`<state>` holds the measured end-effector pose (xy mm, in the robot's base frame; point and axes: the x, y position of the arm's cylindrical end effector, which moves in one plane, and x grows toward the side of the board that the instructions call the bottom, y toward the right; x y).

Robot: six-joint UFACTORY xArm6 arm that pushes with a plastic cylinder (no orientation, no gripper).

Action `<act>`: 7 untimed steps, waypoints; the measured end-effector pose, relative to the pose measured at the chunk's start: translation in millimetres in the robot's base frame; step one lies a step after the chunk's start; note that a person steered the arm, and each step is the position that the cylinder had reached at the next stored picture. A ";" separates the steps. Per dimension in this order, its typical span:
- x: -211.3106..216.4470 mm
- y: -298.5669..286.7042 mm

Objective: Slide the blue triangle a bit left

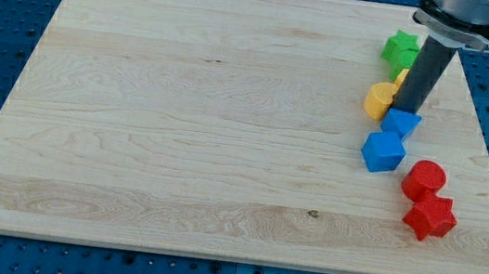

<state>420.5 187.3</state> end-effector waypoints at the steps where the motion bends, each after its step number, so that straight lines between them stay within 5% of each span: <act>1: -1.4 -3.7; 3: -17.2 53.3; 5: 24.1 50.6; 7: 12.6 27.2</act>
<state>433.1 214.5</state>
